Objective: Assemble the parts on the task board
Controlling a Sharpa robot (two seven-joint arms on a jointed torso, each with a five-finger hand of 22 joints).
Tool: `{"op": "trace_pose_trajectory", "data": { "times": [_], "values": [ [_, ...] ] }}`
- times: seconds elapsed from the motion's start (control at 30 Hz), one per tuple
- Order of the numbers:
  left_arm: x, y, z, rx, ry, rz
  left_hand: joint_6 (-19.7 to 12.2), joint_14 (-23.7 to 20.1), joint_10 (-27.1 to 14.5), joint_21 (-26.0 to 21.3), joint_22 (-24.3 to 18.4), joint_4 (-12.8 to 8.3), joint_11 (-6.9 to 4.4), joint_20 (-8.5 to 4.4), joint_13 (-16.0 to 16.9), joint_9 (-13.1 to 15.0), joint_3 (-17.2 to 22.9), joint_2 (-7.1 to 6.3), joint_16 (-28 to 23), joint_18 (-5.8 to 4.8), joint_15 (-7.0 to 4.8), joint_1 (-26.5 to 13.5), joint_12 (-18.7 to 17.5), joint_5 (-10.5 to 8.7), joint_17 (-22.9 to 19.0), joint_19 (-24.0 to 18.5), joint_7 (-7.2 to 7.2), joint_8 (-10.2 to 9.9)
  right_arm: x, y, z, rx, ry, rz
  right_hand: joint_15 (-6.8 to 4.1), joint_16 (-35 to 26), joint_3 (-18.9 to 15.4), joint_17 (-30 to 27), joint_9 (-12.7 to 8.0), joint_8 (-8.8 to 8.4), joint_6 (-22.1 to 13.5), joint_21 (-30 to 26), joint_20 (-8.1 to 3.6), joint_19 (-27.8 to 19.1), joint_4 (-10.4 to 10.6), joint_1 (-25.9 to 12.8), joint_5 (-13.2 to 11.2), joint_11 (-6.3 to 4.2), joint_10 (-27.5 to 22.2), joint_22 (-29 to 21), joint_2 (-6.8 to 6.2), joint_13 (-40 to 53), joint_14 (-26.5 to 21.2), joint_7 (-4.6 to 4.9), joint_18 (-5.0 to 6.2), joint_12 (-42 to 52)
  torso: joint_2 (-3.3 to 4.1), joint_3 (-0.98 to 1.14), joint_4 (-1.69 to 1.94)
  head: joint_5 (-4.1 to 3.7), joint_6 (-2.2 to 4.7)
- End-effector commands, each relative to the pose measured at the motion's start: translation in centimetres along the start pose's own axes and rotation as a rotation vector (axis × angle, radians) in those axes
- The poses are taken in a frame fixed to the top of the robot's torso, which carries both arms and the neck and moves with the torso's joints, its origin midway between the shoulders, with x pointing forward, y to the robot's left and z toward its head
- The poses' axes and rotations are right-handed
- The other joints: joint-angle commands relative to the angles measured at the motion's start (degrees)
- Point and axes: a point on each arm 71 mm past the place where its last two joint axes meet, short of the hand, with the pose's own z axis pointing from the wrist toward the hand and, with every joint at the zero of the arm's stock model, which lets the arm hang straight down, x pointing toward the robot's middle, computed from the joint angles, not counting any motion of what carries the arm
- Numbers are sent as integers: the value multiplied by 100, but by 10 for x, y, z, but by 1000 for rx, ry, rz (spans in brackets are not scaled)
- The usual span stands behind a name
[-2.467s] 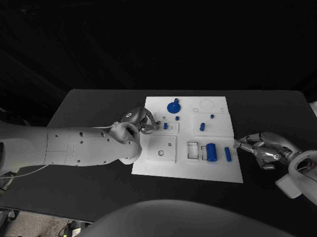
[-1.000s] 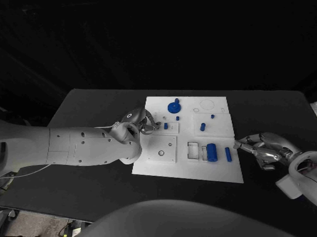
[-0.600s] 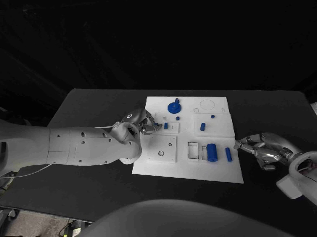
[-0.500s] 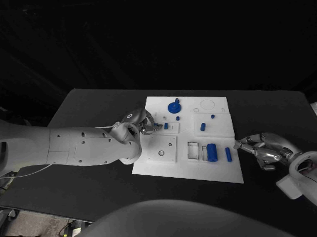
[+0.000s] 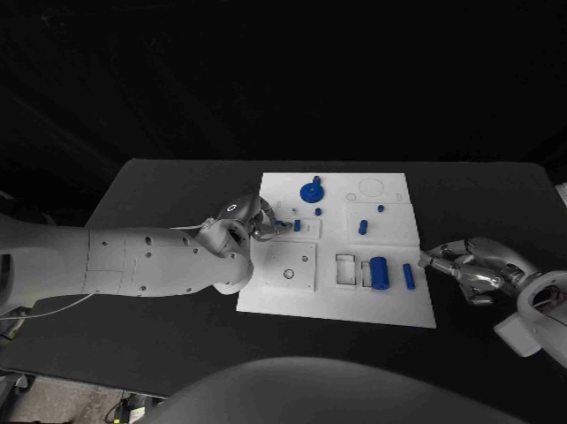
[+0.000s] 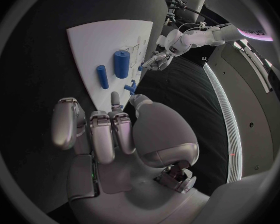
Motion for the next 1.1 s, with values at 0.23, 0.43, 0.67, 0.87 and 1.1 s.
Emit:
{"op": "trace_pose_trajectory", "data": {
  "times": [0.23,0.43,0.67,0.87,1.1],
  "values": [
    [0,0,-2,9,15,5,-105,603,597,-50,1313,7,47,54,1505,139,-208,65,14,61,49,-117,1,183,1507,327,18,154,1,0,0,-10,10,-5,-24,20,42,1509,-10,36,-40,-25,4,-36,-8,62,42,-17,597,923,4,1507,587,-5,84,15,-3,1,-1,0,0],
    [0,-1,-2,19,18,7,-189,603,597,-62,1309,4,27,49,1505,298,-236,196,14,64,38,-245,1,877,1507,322,-11,361,1,0,0,-11,10,-5,-24,20,60,1509,-14,37,-42,-31,4,-39,-14,72,78,-17,597,922,-3,1507,587,-5,85,15,0,3,-1,7,0],
    [1,-2,-2,34,22,2,-269,603,597,-66,1309,4,-1,30,1505,374,-98,196,14,65,17,-229,1,1623,1507,320,-43,471,1,0,0,-11,10,-5,-24,20,81,1509,-17,38,-44,-31,5,-37,-19,81,122,-16,597,923,-11,1507,587,-4,84,15,2,0,0,3,0],
    [-4,-4,-4,82,-14,-29,-288,603,597,-59,1311,8,24,37,1505,394,-329,10,14,62,34,-634,1,1701,1507,322,-12,521,1,0,-1,-12,4,-5,-24,20,87,1509,-19,39,-44,-30,4,-35,-20,83,137,-16,597,924,-15,1507,587,-3,84,15,0,0,-1,0,0],
    [-16,-3,-11,149,-88,-88,-359,603,597,-8,1326,4,26,44,1505,425,-807,73,14,52,36,-743,1,1966,1507,344,-10,578,0,0,-1,-13,-4,-5,-24,20,98,1509,-21,40,-45,-32,5,-34,-24,86,168,-15,597,925,-29,1507,587,-2,84,15,-1,0,2,-15,0]
  ]
}}
